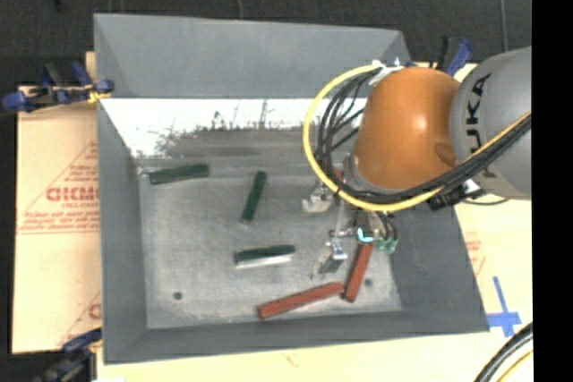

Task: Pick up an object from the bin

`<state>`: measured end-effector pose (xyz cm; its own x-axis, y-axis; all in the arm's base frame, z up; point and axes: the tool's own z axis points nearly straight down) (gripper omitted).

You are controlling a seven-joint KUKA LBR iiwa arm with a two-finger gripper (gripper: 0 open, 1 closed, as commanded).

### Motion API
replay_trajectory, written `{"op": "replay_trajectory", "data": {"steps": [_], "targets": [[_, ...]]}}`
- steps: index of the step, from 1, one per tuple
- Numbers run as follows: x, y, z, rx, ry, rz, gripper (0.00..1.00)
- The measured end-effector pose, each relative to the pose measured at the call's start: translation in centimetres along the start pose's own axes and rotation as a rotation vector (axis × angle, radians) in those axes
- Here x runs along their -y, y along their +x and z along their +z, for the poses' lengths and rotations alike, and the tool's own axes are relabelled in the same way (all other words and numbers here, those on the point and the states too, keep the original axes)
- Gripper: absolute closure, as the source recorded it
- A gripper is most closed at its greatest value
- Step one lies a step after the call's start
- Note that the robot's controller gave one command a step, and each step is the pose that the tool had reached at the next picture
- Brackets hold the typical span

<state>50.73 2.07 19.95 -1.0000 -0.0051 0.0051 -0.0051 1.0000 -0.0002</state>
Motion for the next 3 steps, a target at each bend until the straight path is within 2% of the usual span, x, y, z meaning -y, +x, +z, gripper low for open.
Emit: {"op": "replay_trajectory", "data": {"steps": [1, 2, 3], "targets": [[0.0, -0.2, -0.4, 0.008, -0.001, 0.0, 0.0], [-2.3, -1.8, 6.2, 0.014, 0.0, -0.036, 0.0], [-5.7, -1.5, 8.0, 0.005, 0.0, 0.126, 0.0]]}}
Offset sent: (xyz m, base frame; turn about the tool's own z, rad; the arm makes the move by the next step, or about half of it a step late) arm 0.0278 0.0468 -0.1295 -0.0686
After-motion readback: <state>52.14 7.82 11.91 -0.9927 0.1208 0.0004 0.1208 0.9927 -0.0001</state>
